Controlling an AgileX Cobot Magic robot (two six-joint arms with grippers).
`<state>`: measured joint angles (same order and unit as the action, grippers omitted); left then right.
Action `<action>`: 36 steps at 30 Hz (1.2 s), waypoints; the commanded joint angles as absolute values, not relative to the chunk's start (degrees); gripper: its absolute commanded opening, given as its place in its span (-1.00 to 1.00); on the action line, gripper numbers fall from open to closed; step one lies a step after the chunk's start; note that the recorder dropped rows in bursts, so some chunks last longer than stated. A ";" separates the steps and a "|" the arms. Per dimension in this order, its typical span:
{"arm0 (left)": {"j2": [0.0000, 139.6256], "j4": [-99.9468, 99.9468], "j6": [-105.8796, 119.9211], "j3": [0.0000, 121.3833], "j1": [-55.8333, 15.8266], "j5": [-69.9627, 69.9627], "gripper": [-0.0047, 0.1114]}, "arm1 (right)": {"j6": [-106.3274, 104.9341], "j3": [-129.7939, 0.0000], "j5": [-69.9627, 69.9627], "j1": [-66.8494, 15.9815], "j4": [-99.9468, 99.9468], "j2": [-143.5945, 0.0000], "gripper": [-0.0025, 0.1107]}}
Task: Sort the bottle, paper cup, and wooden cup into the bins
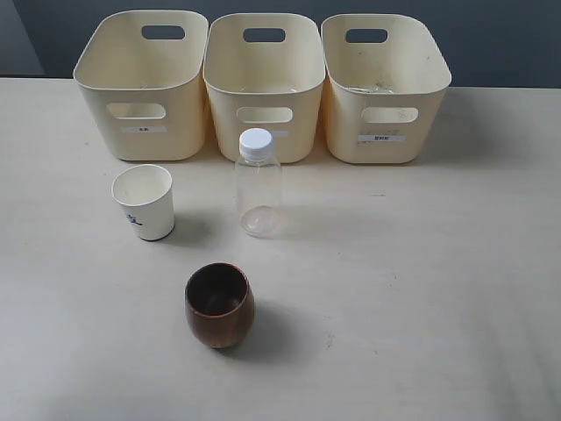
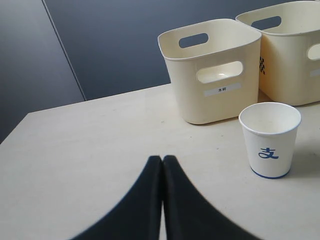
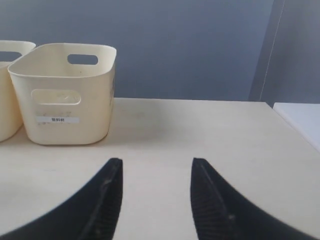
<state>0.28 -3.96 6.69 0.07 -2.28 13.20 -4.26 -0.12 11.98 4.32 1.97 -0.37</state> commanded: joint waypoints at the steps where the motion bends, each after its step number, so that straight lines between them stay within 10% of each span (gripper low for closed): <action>1: 0.00 -3.96 6.58 0.00 -2.47 12.96 -0.92 | -4.70 0.00 9.46 4.57 1.55 0.00 -0.19; 36: 0.00 -3.96 6.58 0.00 -2.47 12.84 -0.92 | 28.85 0.00 -2.97 4.57 19.49 0.00 -0.19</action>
